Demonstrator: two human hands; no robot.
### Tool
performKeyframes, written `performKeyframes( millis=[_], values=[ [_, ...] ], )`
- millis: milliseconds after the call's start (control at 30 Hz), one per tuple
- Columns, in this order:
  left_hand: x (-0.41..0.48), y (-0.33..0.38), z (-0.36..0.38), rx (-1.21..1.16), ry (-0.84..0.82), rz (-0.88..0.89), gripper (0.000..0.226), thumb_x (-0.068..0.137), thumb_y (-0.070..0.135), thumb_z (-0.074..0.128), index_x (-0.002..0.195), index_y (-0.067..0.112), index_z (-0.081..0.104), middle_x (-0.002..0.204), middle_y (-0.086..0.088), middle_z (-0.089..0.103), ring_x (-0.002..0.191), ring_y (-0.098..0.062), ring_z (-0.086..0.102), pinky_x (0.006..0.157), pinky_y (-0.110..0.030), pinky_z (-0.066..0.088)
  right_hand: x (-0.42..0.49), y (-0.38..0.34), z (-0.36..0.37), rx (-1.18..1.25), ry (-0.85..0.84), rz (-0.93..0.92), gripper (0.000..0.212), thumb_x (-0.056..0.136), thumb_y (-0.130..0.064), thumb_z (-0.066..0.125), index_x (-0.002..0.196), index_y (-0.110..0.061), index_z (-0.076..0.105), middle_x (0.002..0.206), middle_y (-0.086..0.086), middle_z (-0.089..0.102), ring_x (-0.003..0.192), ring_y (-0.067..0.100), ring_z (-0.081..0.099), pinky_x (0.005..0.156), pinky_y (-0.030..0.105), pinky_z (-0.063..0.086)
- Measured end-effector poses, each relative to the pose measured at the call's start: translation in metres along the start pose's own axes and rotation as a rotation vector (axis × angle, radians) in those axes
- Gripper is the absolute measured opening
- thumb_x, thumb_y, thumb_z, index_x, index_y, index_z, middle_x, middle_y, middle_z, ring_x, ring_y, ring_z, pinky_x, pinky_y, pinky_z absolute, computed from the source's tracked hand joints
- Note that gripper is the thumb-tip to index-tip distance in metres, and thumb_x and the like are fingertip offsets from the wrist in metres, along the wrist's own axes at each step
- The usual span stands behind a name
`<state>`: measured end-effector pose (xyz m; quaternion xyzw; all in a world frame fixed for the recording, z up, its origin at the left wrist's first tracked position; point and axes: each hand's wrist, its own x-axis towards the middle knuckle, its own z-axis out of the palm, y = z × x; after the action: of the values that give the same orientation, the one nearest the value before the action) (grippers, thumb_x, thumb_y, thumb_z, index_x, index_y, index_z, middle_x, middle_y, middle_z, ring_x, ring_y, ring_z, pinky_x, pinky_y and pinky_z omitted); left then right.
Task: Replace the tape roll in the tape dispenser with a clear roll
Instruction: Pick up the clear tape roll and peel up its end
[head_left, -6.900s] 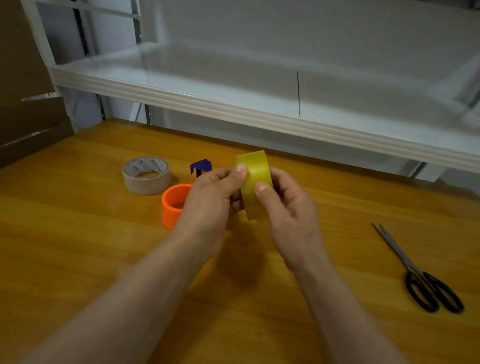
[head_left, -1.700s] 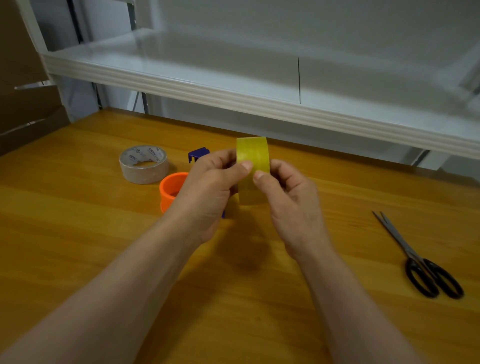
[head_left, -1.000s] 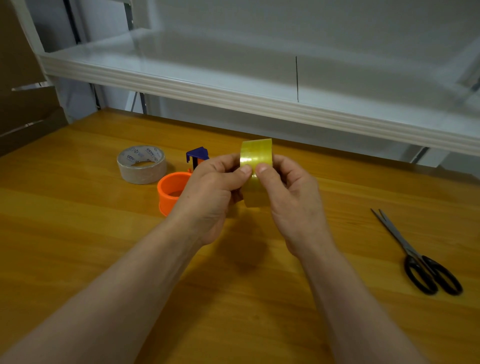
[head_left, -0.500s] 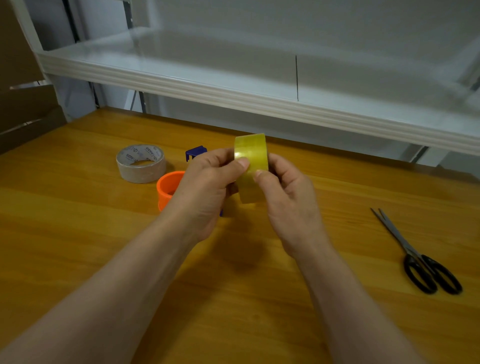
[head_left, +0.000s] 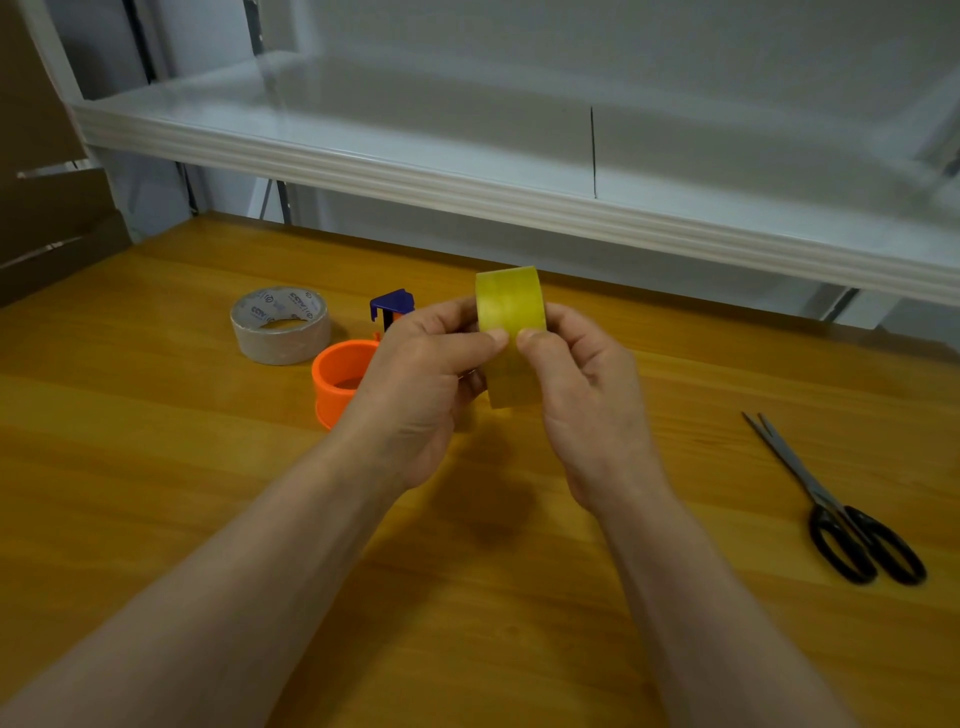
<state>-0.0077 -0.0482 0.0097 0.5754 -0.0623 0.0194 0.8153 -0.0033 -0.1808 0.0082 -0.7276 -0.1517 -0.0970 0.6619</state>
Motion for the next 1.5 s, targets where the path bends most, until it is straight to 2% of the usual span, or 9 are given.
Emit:
performKeyframes(
  millis=[100, 333, 467, 667, 833, 933, 1133, 1233, 1500],
  values=[
    [0.0001, 0.0027, -0.0002, -0.051, 0.051, -0.042, 0.035, 0.088, 0.01, 0.059, 0.121, 0.003, 0.068, 0.127, -0.034, 0.06, 0.107, -0.038, 0.057, 0.093, -0.05, 0.041, -0.0008, -0.0014, 0.0008, -0.018, -0.036, -0.006, 0.024, 0.098, -0.015, 0.054, 0.109, -0.023, 0.074, 0.098, 0.007, 0.077, 0.092, 0.03, 0.072, 0.078, 0.05, 0.062],
    [0.0007, 0.0046, 0.0, -0.118, 0.09, -0.088, 0.031, 0.093, 0.003, 0.051, 0.119, -0.004, 0.065, 0.109, -0.029, 0.061, 0.098, -0.035, 0.052, 0.077, -0.039, 0.042, -0.0019, -0.0038, 0.0011, -0.011, -0.072, 0.013, 0.023, 0.1, -0.008, 0.054, 0.11, -0.018, 0.073, 0.098, 0.012, 0.077, 0.091, 0.034, 0.072, 0.075, 0.043, 0.062],
    [-0.0018, 0.0084, 0.0012, -0.132, 0.068, -0.083, 0.041, 0.082, 0.006, 0.057, 0.121, -0.004, 0.065, 0.127, -0.04, 0.056, 0.102, -0.037, 0.055, 0.088, -0.047, 0.039, -0.0013, -0.0027, 0.0012, -0.023, -0.043, 0.008, 0.021, 0.1, -0.012, 0.055, 0.109, -0.019, 0.073, 0.097, 0.013, 0.076, 0.09, 0.036, 0.072, 0.077, 0.053, 0.061],
    [-0.0033, 0.009, 0.0044, -0.104, 0.053, -0.091, 0.049, 0.073, 0.005, 0.053, 0.121, -0.002, 0.066, 0.124, -0.039, 0.059, 0.103, -0.038, 0.053, 0.089, -0.049, 0.036, -0.0004, -0.0003, 0.001, -0.022, -0.022, 0.012, 0.024, 0.097, -0.019, 0.054, 0.111, -0.02, 0.073, 0.099, 0.011, 0.075, 0.093, 0.036, 0.071, 0.078, 0.059, 0.059],
    [-0.0043, 0.0098, 0.0057, -0.101, 0.039, -0.085, 0.046, 0.078, 0.007, 0.055, 0.122, -0.003, 0.066, 0.129, -0.039, 0.056, 0.106, -0.039, 0.054, 0.092, -0.05, 0.037, -0.001, -0.0015, 0.0, 0.005, -0.003, 0.039, 0.021, 0.099, -0.018, 0.056, 0.109, -0.019, 0.074, 0.098, 0.009, 0.076, 0.091, 0.03, 0.072, 0.074, 0.044, 0.061],
    [-0.0043, 0.009, 0.0054, -0.116, 0.04, -0.094, 0.04, 0.086, 0.006, 0.054, 0.123, -0.004, 0.064, 0.128, -0.039, 0.057, 0.106, -0.038, 0.055, 0.092, -0.049, 0.04, -0.0008, -0.0038, -0.001, 0.018, 0.003, 0.06, 0.019, 0.101, -0.015, 0.056, 0.107, -0.014, 0.074, 0.095, 0.011, 0.077, 0.077, 0.018, 0.071, 0.066, 0.033, 0.059],
    [-0.003, 0.0072, 0.004, -0.125, 0.032, -0.088, 0.035, 0.092, 0.003, 0.05, 0.123, -0.005, 0.063, 0.112, -0.024, 0.065, 0.1, -0.032, 0.059, 0.076, -0.034, 0.048, -0.0024, -0.0056, 0.0001, -0.041, -0.024, -0.021, 0.018, 0.102, -0.012, 0.056, 0.106, -0.016, 0.072, 0.09, 0.004, 0.076, 0.074, 0.011, 0.073, 0.064, 0.024, 0.059],
    [-0.0034, 0.0082, 0.0043, -0.117, 0.014, -0.065, 0.032, 0.093, 0.003, 0.048, 0.121, -0.004, 0.063, 0.101, -0.018, 0.068, 0.083, -0.02, 0.065, 0.063, -0.024, 0.052, -0.0031, -0.0073, 0.0004, -0.057, -0.038, -0.053, 0.018, 0.102, -0.012, 0.056, 0.102, -0.023, 0.07, 0.088, -0.005, 0.074, 0.073, 0.001, 0.07, 0.063, 0.018, 0.056],
    [-0.0037, 0.0077, 0.0073, -0.157, 0.063, -0.084, 0.023, 0.092, 0.005, 0.05, 0.109, -0.002, 0.065, 0.079, -0.008, 0.067, 0.066, -0.013, 0.062, 0.049, -0.02, 0.049, -0.0031, -0.0024, 0.0035, -0.101, -0.015, -0.052, 0.017, 0.1, -0.018, 0.057, 0.106, -0.015, 0.073, 0.093, 0.007, 0.077, 0.08, 0.026, 0.075, 0.071, 0.052, 0.062]
  ],
)
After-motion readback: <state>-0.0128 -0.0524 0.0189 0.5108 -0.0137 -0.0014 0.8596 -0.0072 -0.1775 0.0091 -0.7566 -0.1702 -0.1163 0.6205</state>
